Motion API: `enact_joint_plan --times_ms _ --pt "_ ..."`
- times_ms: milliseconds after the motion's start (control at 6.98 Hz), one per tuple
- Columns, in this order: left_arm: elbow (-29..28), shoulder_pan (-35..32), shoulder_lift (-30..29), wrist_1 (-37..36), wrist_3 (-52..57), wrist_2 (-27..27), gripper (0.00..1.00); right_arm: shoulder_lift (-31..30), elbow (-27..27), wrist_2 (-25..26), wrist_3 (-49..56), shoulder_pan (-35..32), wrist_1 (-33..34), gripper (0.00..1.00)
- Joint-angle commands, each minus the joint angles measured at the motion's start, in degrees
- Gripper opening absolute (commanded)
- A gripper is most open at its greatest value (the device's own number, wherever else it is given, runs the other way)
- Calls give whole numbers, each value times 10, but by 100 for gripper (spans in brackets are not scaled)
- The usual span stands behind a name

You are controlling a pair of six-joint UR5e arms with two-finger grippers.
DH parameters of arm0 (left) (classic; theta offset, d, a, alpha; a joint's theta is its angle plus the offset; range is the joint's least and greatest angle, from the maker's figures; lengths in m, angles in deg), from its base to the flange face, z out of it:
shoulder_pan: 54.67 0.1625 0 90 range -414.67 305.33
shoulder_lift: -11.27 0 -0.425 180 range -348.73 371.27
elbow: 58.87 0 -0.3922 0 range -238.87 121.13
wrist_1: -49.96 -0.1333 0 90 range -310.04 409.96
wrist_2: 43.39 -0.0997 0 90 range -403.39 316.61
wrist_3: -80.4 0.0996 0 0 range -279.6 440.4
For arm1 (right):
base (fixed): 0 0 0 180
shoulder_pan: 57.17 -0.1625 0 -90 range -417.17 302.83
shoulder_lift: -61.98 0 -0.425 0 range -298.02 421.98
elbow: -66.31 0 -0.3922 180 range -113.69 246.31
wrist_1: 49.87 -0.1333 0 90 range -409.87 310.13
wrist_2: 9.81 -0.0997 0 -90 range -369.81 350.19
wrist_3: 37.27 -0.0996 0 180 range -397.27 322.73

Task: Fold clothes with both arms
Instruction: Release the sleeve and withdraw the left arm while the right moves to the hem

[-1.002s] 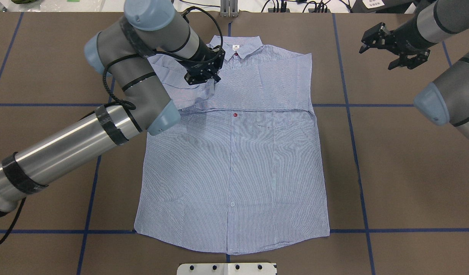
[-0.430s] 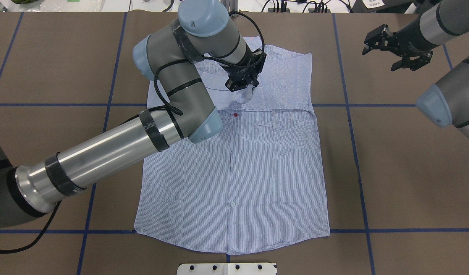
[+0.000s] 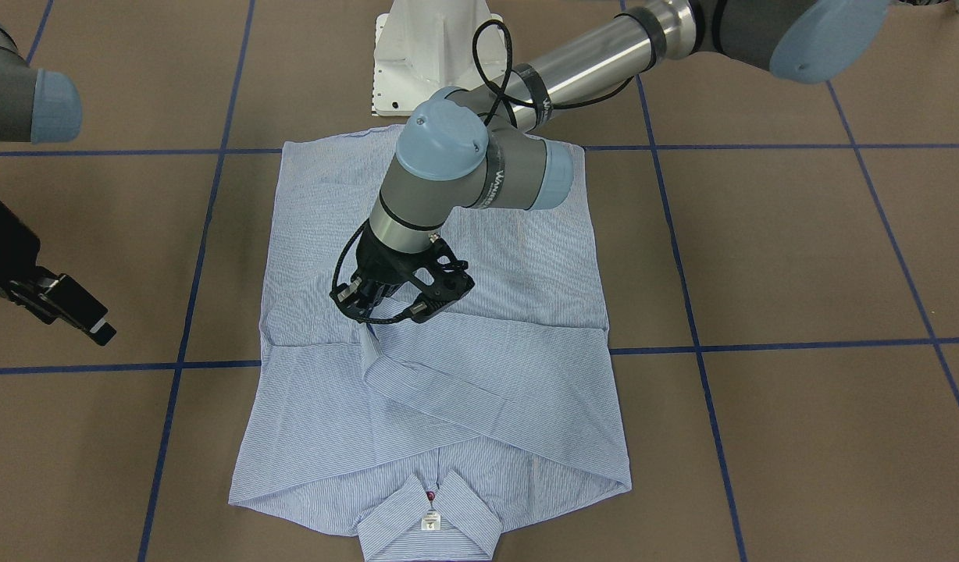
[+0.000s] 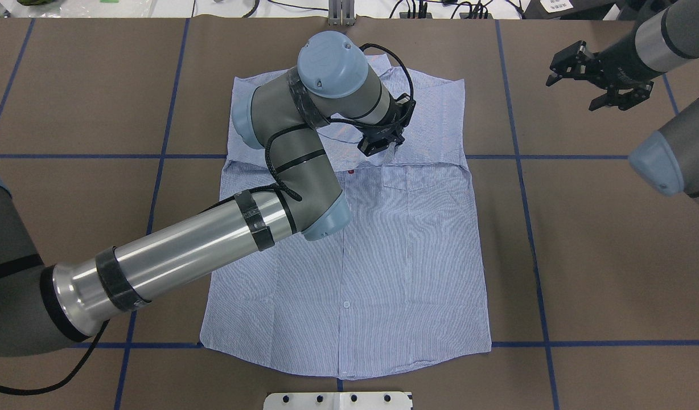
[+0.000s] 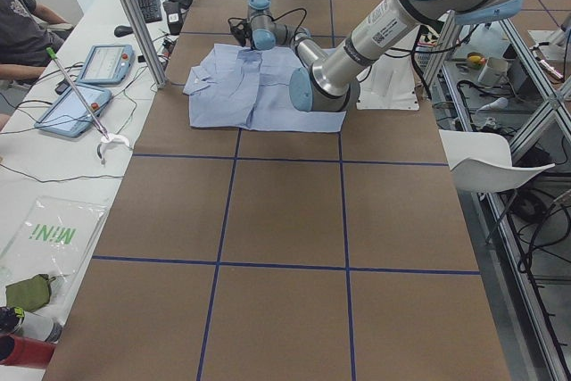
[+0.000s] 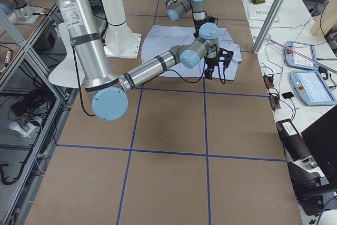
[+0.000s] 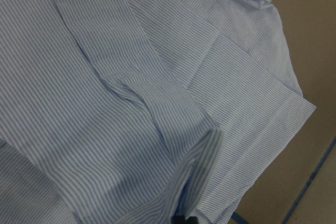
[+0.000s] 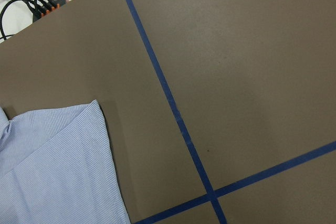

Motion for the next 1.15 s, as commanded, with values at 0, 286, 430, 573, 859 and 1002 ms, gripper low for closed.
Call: enact_joint_plan --times_ms 0,286,430,573,859,1002 --pt "-27 9 -13 26 -17 -23 0 -7 1 0 14 0 0 99" --pt "-42 13 -28 29 -30 -23 18 -15 2 0 22 -1 -1 100" --pt "-43 17 -28 38 -29 -25 43 -16 3 0 21 -2 -1 100" --pt "-43 17 -32 38 -31 -25 69 -18 5 2 15 -1 -1 100" --pt "-6 17 -18 37 -28 -23 71 -61 63 2 3 22 -1 100" --pt "68 16 37 35 -19 -17 74 -90 106 8 -30 52 -1 100"
